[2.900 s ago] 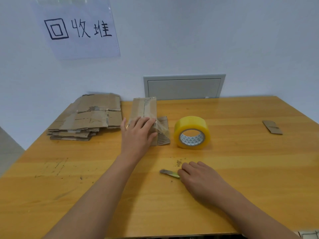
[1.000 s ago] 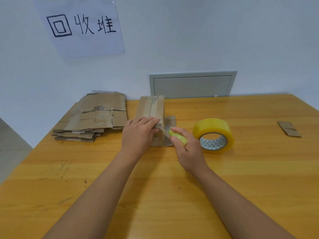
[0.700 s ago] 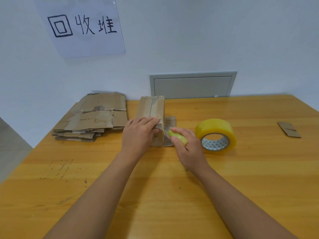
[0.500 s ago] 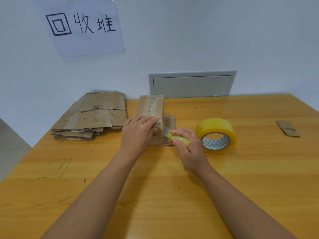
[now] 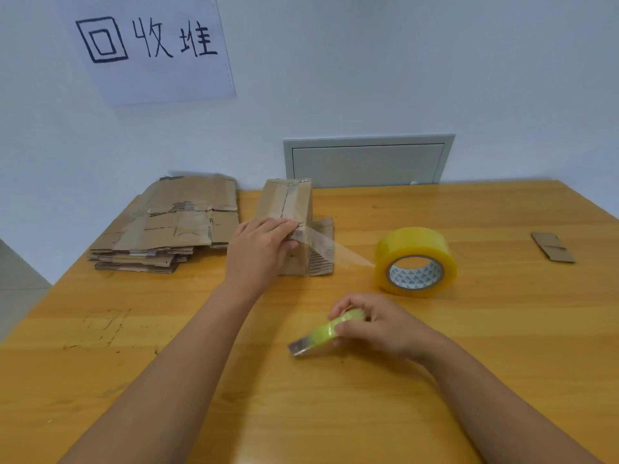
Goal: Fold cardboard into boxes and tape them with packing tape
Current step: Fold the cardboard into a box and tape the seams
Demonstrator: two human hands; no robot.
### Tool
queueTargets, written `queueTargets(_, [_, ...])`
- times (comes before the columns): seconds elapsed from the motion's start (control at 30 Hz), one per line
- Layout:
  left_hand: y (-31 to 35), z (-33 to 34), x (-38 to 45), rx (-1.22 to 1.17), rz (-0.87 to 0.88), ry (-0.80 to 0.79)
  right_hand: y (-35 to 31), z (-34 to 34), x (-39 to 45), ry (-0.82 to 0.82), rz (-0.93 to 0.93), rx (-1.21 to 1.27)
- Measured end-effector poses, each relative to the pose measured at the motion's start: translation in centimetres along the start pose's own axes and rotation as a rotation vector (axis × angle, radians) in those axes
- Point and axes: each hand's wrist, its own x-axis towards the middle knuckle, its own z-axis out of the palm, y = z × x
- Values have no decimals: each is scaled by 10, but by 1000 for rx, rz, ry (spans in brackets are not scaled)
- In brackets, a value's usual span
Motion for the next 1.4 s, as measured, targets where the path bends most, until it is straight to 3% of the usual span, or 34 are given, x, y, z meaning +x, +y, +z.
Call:
queueTargets(0.1, [-1,0,0,-8,3,-3,5,-1,5,165,149,-797])
queueTargets(0.13, [-1,0,0,-9,1,-7,3,0,7,308,90,-1032])
queueTargets(0.2, [-1,0,0,-12,-7,-20,-7,7,11,564,-164,-1181])
queueTargets(0.27, [-1,0,1,-17,-15,-34,-20,11,20,727,-386,-990])
queueTargets(0.3, [0,-1,1,-16,-17,-38,-26,8,30,725,-399,-824])
queueTargets(0.37, [0,-1,2,-16,-19,-42,-39,0,52,637,-287,-469])
queueTargets(0.43, [0,-1,2,-23,-17,-38,-44,-9,76,541,-139,-304])
queueTargets(0.6, [-2,-2,0,-17,4,-10,-32,-23,109,418,99,-341])
queueTargets(0.9, [-6,1,-2,-35,21,20,-15,-34,104,441,-37,-331])
queueTargets(1.07, [-10,1,-2,-51,3,5,-7,-41,95,416,55,-586])
queueTargets(1.23, [-5,0,3,-45,-15,-21,5,-50,79,221,57,-533])
queueTargets(1.4, [1,3,7,-41,-46,-26,16,-33,77,73,86,-694])
